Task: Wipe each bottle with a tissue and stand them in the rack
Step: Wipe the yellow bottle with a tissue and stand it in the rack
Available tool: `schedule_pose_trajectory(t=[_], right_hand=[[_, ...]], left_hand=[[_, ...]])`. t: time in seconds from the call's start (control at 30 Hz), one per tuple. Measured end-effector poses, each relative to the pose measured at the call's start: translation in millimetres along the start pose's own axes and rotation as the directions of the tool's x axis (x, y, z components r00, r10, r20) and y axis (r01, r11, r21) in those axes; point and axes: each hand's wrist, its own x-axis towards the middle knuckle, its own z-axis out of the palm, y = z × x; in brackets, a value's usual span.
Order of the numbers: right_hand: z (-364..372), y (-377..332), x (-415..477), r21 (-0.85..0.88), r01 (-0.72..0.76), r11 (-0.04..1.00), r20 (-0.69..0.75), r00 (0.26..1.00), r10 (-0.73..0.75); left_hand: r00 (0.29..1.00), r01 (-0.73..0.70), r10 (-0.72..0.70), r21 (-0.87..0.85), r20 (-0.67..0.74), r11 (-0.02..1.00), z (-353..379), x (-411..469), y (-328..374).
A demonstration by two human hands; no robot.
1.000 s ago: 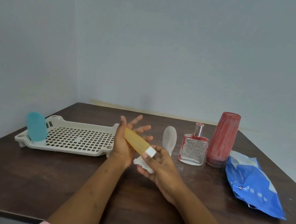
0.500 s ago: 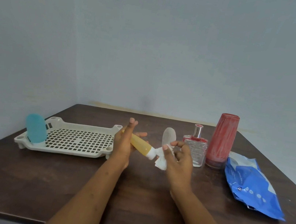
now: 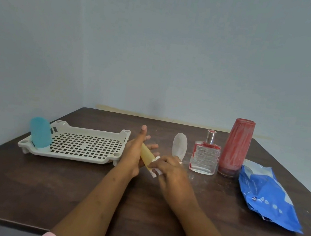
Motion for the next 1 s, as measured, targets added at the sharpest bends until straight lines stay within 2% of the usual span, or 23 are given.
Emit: schedule_pose_trajectory(t=[0.2, 0.27, 0.37, 0.47, 0.73, 0.83, 0.9, 1.0], right_hand=[[1, 2, -3, -0.078, -0.073, 0.994, 0.135, 0.987, 0.083], [-1, 4, -2, -0.064, -0.16, 0.985, 0.146, 0.975, 0.168], [-5, 8, -2, -0.032, -0.357, 0.934, 0.172, 0.918, 0.357], [-5, 10, -3, 0.074, -0.487, 0.87, 0.168, 0.866, 0.471], [-2, 7, -3, 0.241, -0.532, 0.812, 0.134, 0.847, 0.515], [0, 12, -4, 0.293, -0.546, 0.785, 0.11, 0.835, 0.54], [2, 15, -3, 0.335, -0.561, 0.758, 0.116, 0.822, 0.557], [3, 20, -3, 0.425, -0.58, 0.695, 0.159, 0.804, 0.574]], left_hand=[[0.998, -0.015, 0.013, -0.039, -0.065, 0.999, -5, 3, 4], [0.997, -0.013, 0.011, -0.028, -0.074, 1.0, -5, 2, 3], [0.998, -0.012, 0.011, -0.022, -0.056, 1.0, -4, 2, 2], [0.999, -0.033, 0.033, -0.021, -0.029, 0.999, -4, 2, 3], [0.995, -0.096, 0.096, 0.016, 0.024, 0.995, 3, -5, 0], [0.975, -0.214, 0.216, -0.044, 0.051, 0.976, 7, -6, -2], [0.957, -0.279, 0.279, -0.008, 0.077, 0.96, 9, -8, -2], [0.948, -0.306, 0.297, 0.077, 0.112, 0.949, 9, -8, -3]])
